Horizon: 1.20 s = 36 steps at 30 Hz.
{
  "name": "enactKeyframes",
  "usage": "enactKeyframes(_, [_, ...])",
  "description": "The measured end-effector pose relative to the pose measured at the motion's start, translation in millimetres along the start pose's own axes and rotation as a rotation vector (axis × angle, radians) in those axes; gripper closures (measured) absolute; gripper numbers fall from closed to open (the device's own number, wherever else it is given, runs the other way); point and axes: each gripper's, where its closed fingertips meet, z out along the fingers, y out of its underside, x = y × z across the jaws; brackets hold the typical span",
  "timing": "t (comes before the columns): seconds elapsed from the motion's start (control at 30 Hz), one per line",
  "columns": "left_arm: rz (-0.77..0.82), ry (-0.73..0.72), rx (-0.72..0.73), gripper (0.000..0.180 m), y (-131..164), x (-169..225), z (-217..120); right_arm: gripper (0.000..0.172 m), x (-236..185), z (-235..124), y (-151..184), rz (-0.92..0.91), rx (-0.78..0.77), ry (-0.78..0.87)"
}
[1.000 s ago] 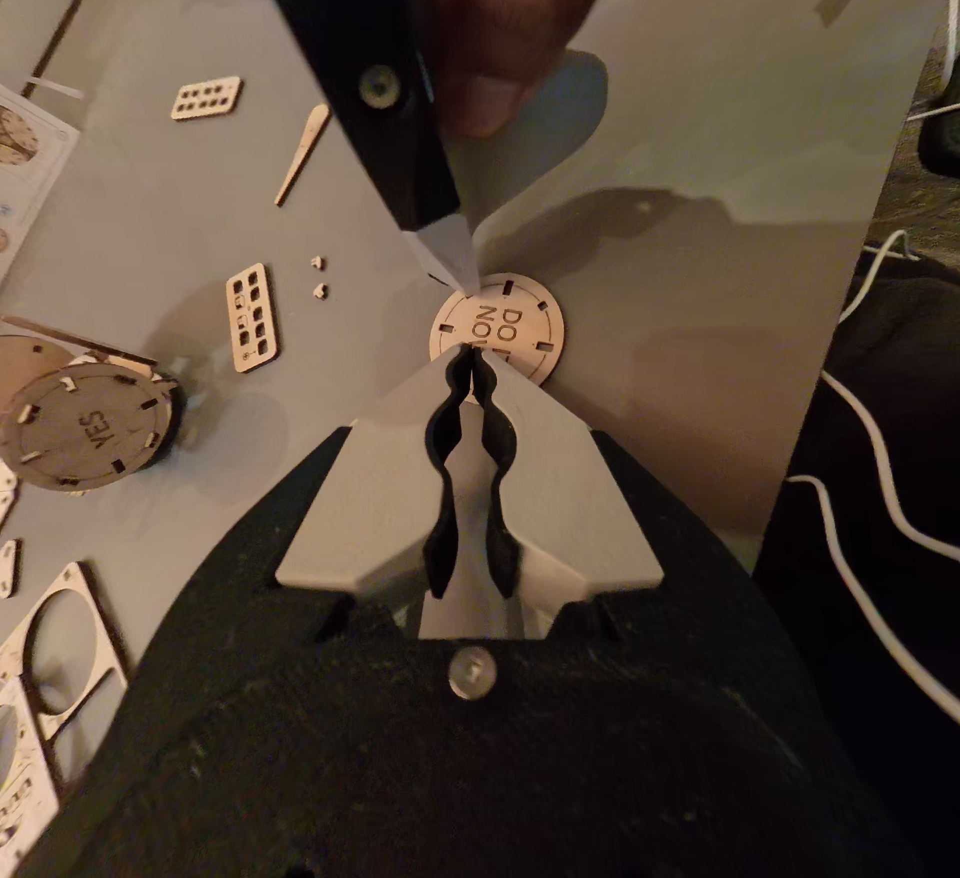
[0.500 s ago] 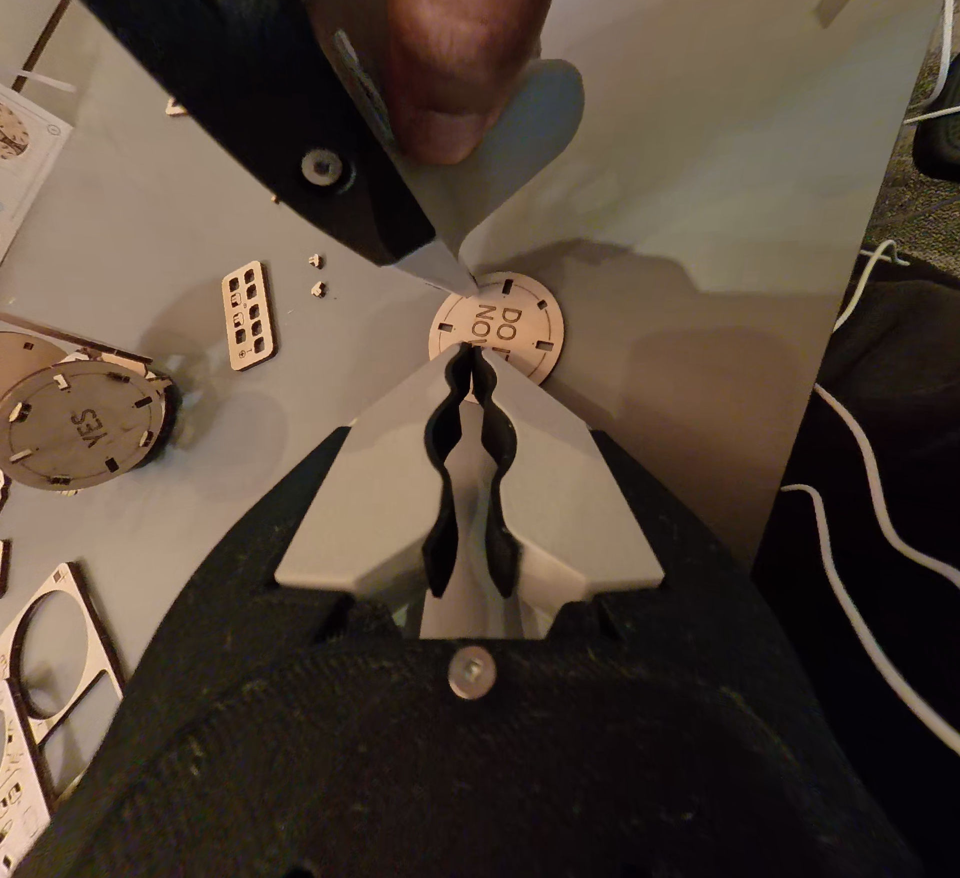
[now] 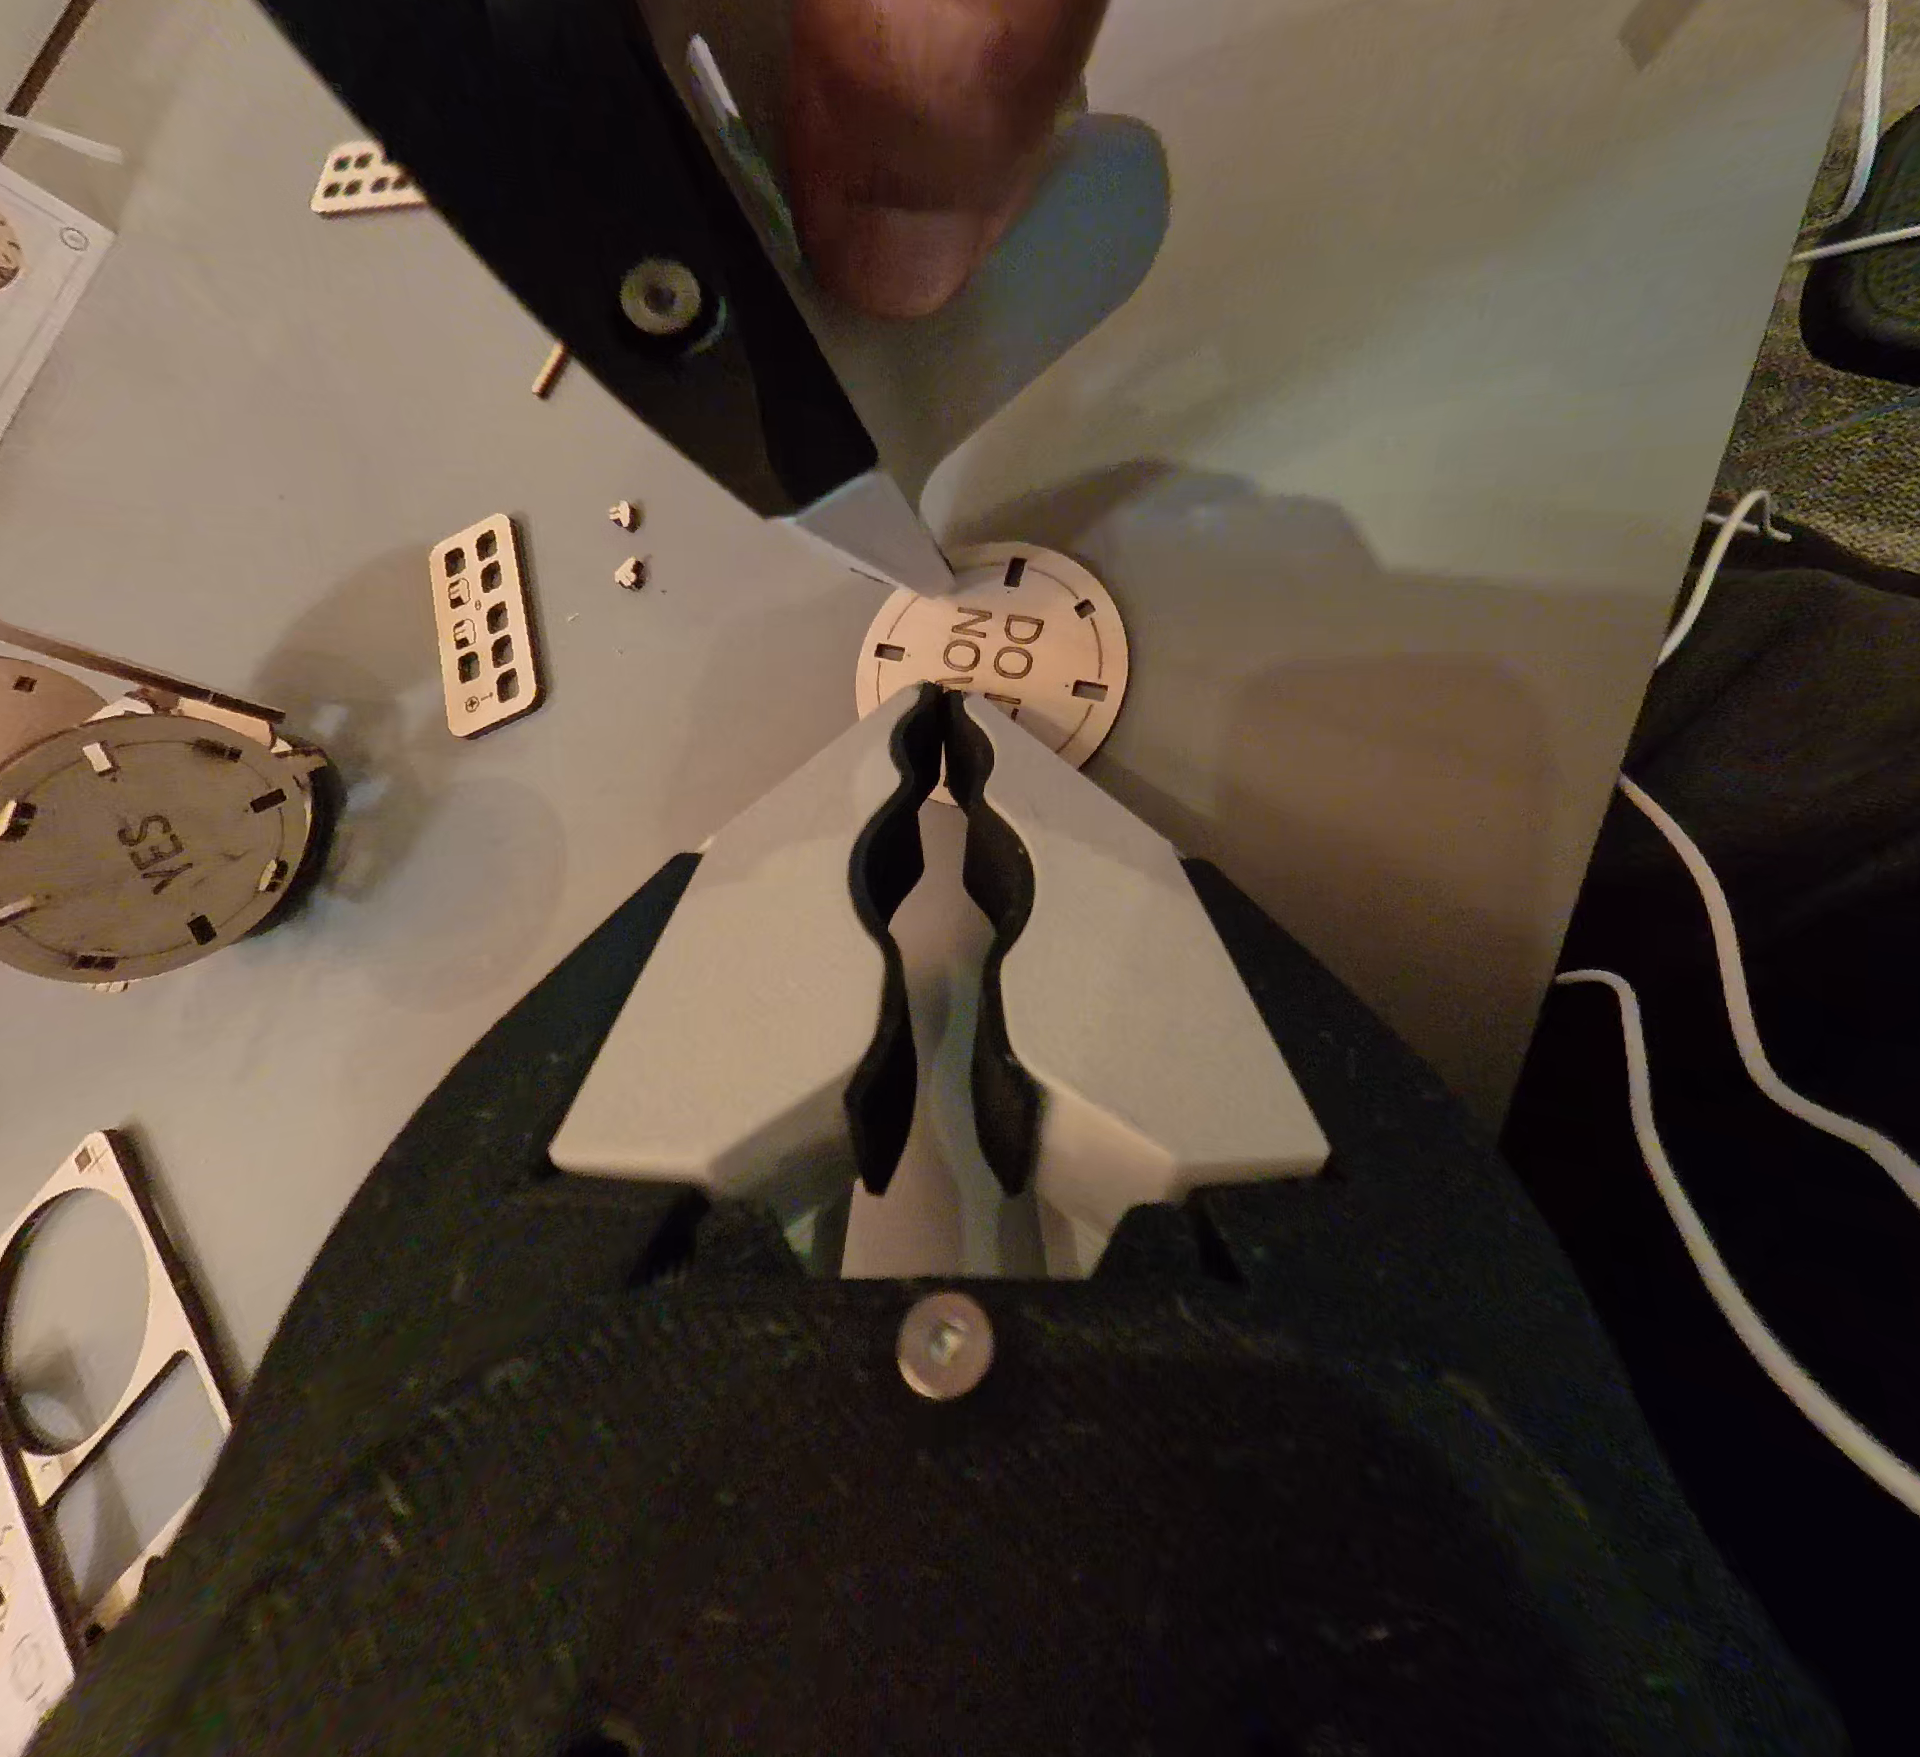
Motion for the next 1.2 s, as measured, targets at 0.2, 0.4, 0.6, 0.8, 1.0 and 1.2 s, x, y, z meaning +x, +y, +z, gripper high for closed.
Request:
enactKeyframes(0.2, [0.013, -0.012, -0.001, 0.180, 0.1, 0.1, 0.0, 0.171, 0.2, 1.0, 0.3, -0.032, -0.022, -0.003])
enactKeyframes(0.4, [-0.002, 0.004, 0.000, 0.180, 0.2, -0.1, -0.1, 0.156, 1.2, -0.5, -0.2, -0.030, 0.085, 0.031])
enactKeyframes(0.6, [0.041, -0.037, -0.002, 0.180, 0.5, -0.4, -0.1, 0.147, 15.0, -50.8, -46.4, 0.070, 0.627, 0.040])
enactKeyframes(0.8, [0.072, -0.069, -0.004, 0.180, 0.5, -0.7, -0.1, 0.172, 32.7, -130.6, -105.9, 0.181, 1.463, 0.111])
enactKeyframes(1.0, [0.115, -0.117, -0.008, 0.180, 0.5, -1.0, 0.1, 0.172, 43.0, -139.0, -115.3, 0.196, 1.637, 0.415])
enactKeyframes(1.2, [0.123, -0.126, -0.009, 0.180, 0.4, -1.1, 0.3, 0.172, 38.6, -141.8, -113.1, 0.204, 1.688, 0.412])
